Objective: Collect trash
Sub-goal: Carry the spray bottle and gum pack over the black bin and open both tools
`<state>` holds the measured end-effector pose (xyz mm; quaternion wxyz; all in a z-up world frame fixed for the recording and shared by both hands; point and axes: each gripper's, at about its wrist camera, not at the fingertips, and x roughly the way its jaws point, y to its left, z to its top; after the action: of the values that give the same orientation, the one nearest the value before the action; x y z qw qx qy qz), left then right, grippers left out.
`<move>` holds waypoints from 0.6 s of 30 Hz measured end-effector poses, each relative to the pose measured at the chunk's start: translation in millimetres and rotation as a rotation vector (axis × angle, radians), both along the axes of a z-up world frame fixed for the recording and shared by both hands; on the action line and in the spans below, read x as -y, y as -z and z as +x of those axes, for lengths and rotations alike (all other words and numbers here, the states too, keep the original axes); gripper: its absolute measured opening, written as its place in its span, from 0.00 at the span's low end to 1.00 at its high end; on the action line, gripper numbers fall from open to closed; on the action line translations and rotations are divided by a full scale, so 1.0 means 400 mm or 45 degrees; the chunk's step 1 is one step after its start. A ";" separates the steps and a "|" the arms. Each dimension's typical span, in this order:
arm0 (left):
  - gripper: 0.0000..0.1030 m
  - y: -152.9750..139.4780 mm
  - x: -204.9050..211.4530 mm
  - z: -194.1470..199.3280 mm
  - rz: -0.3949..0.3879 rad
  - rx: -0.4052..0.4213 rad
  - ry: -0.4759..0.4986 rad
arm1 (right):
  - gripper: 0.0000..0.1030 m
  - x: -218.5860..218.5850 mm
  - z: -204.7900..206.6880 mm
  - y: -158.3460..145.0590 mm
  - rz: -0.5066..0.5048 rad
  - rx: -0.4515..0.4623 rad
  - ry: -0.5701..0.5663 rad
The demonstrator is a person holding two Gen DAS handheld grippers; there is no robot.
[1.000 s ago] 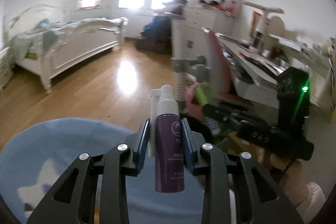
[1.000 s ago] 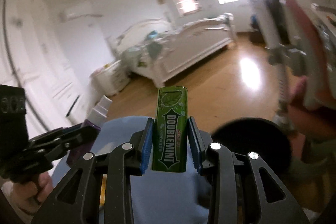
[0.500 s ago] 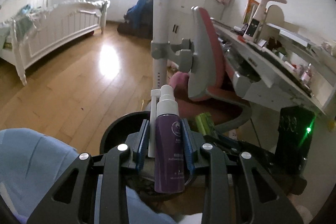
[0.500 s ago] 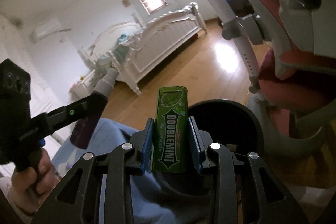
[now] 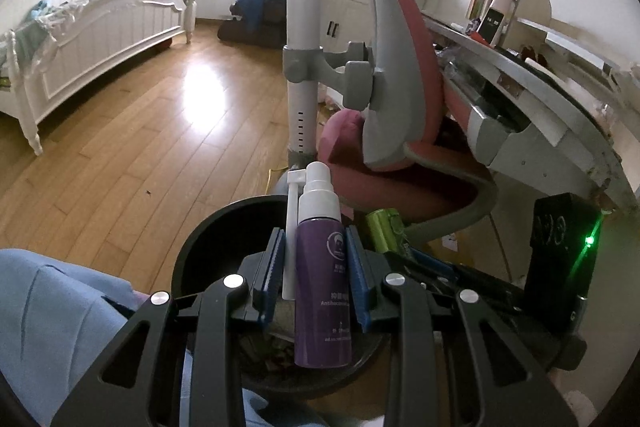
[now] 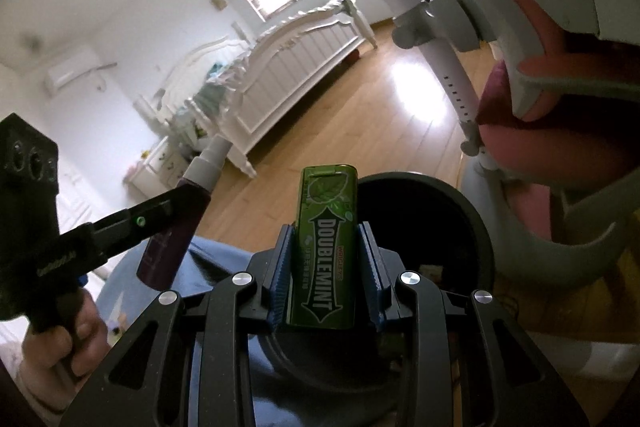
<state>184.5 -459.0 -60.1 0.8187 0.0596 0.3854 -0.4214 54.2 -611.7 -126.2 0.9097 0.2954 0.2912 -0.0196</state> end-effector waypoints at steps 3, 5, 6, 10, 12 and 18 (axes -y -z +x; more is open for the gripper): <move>0.30 0.005 0.006 0.007 0.011 0.005 -0.002 | 0.32 0.006 0.014 0.004 0.014 -0.006 0.008; 0.31 0.005 0.007 0.009 0.019 0.014 -0.007 | 0.33 0.010 0.022 0.008 0.035 -0.016 0.015; 0.32 0.002 0.006 0.008 0.023 0.027 -0.015 | 0.35 0.015 0.027 0.010 0.053 -0.026 0.024; 0.71 -0.013 0.003 -0.006 0.046 0.079 -0.030 | 0.80 0.019 0.013 0.005 0.080 0.007 0.076; 0.77 -0.035 -0.013 -0.021 0.039 0.150 -0.046 | 0.80 0.014 0.005 -0.002 0.081 0.015 0.079; 0.77 -0.111 -0.081 -0.086 0.023 0.253 -0.035 | 0.80 -0.045 -0.025 -0.039 0.070 0.012 0.043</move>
<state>150.0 -426.6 -15.7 0.8581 0.1033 0.3068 -0.3986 44.2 -593.6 -110.7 0.9021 0.3252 0.2824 -0.0255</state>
